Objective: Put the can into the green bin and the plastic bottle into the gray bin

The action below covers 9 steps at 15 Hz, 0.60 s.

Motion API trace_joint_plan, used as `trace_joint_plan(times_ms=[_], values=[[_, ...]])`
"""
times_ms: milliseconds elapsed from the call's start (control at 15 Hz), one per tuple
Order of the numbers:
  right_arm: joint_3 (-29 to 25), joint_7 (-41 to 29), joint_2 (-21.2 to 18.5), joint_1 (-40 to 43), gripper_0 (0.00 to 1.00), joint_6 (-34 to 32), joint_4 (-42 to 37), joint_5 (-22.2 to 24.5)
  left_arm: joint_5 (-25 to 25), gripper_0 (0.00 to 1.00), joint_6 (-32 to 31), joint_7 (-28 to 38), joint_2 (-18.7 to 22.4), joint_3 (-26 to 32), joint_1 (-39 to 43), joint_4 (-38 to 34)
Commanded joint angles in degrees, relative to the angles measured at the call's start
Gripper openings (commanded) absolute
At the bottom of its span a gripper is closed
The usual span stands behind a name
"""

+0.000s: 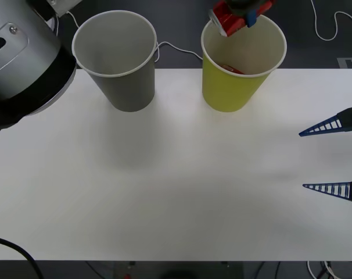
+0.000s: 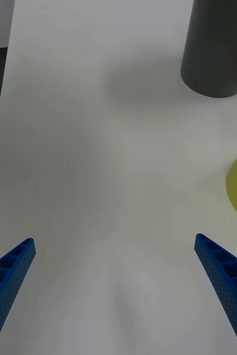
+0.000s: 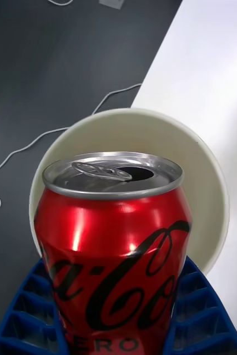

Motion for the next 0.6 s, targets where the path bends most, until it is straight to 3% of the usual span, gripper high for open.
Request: trace_joint_plan(times_ms=[67,267,600], values=[[0.0,0.0,0.0,0.0,1.00,0.0,0.0,0.0,-2.3,0.00,3.9,0.0,-3.4,0.0,-1.0,3.9],[0.0,0.0,0.0,0.0,1.00,0.0,0.0,0.0,-2.6,0.00,7.3,0.0,-5.9,0.0,-1.7,7.3],[0.0,0.0,0.0,0.0,1.00,0.0,0.0,0.0,-2.7,0.00,9.0,0.0,-6.7,0.1,-1.9,7.9]])
